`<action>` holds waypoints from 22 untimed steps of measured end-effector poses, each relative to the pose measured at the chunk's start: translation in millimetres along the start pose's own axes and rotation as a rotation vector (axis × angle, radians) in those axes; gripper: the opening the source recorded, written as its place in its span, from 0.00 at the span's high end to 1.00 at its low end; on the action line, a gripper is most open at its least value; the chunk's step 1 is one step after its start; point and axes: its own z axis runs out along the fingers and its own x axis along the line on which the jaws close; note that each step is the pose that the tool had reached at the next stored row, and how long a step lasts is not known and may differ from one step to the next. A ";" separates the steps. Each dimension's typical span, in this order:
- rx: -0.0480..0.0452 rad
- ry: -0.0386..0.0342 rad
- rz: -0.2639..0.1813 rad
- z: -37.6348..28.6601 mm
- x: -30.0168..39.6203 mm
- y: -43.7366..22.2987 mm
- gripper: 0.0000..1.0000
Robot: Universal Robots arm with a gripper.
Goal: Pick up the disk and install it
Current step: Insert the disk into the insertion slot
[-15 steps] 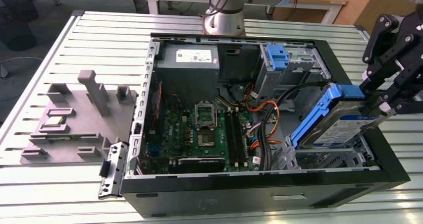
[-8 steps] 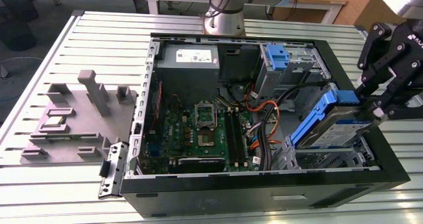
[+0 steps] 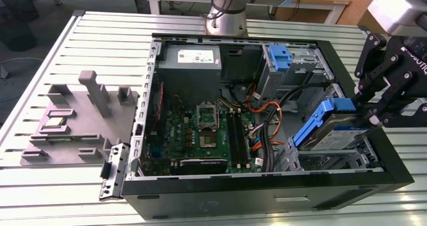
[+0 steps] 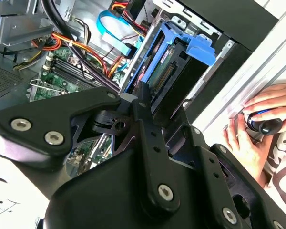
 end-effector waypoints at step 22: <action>0.0000 0.0012 0.000 29.5 1.5 -0.8 0.65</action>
